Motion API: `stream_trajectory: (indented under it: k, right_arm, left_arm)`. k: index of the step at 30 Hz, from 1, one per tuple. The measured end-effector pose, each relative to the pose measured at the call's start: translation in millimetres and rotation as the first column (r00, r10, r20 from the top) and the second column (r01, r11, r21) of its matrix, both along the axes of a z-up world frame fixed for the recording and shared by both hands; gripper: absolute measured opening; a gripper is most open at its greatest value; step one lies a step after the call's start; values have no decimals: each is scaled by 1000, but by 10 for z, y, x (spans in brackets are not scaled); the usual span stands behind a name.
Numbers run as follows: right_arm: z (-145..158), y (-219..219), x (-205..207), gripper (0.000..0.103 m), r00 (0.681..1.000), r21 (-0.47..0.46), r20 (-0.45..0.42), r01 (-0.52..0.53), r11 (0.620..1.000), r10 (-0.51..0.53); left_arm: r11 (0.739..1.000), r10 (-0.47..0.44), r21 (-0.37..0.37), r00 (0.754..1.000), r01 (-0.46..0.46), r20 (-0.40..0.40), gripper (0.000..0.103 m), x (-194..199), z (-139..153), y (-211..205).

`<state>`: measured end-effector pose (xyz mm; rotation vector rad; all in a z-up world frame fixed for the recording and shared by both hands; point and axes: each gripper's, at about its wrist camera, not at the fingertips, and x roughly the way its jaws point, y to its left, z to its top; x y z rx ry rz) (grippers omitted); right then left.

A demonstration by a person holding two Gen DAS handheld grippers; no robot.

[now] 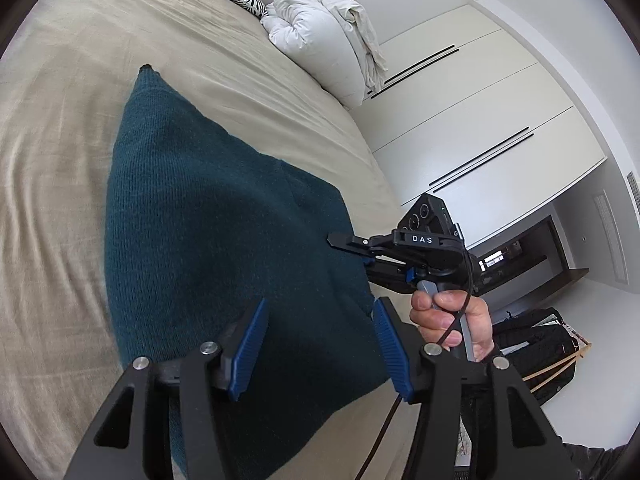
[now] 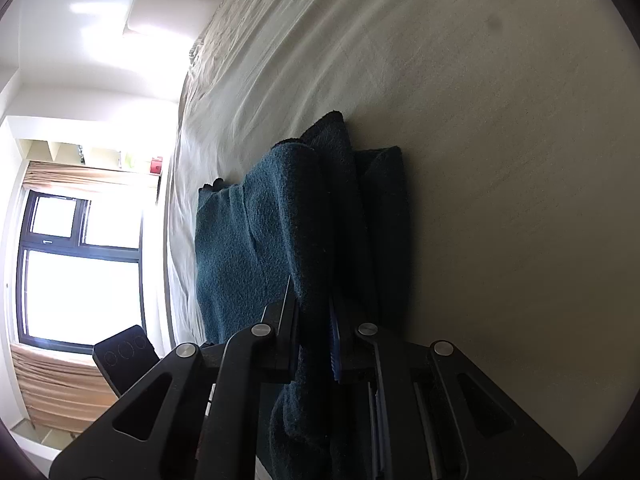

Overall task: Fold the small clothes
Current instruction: 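Smooth the folded sweater with the left tool while the right tool tucks its side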

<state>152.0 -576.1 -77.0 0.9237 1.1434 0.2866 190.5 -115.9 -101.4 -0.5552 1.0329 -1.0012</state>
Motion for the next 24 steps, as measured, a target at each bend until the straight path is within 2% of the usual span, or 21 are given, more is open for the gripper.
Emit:
stream_trajectory:
  k: [5, 9, 11, 12, 14, 17, 18, 20, 21, 22, 24]
  right_arm:
    - [-11, -84, -1, 10, 1000, 11, -9, 11, 1000, -11]
    - [-165, -103, 61, 10, 1000, 21, -19, 19, 1000, -19]
    - [-241, -209, 30, 10, 999, 41, -22, 46, 998, -46]
    - [-272, -236, -12, 10, 998, 56, -23, 64, 996, -63]
    - [-269, -231, -68, 11, 997, 64, -3, 76, 995, -76]
    - [-243, -279, -274, 15, 994, 145, -10, 110, 983, -110]
    - [-207, -299, -370, 21, 993, 173, -7, 119, 978, -120]
    - [-101, -317, -626, 42, 989, 227, 41, 131, 965, -144]
    - [-49, -296, -757, 59, 987, 234, 62, 131, 963, -149]
    - [-2, -244, -858, 63, 989, 224, 67, 112, 968, -130]
    - [12, -118, -1035, 63, 994, 213, 56, 78, 974, -91]
  left_arm:
    - [999, -16, 39, 1000, 16, 16, 58, -143, -102, -86]
    - [998, -14, 60, 999, 12, 30, 61, -142, -119, -142]
    - [997, -12, 74, 1000, 10, 25, 59, -108, -208, -172]
    - [997, -7, 83, 1000, 5, 25, 54, -115, -247, -177]
    - [997, -2, 74, 1000, 0, 27, 52, -121, -275, -161]
    - [1000, 0, 21, 1000, 1, -22, 52, -72, -322, -65]
    - [1000, 4, 3, 999, -4, -47, 52, -60, -342, -18]
    - [1000, 12, -17, 998, -13, -65, 55, -65, -311, 19]
    - [1000, 11, -19, 998, -13, -63, 58, -78, -293, 19]
    - [1000, 9, -17, 998, -10, -57, 61, -99, -279, 19]
    - [1000, 6, -14, 998, -7, -56, 61, -145, -266, 28]
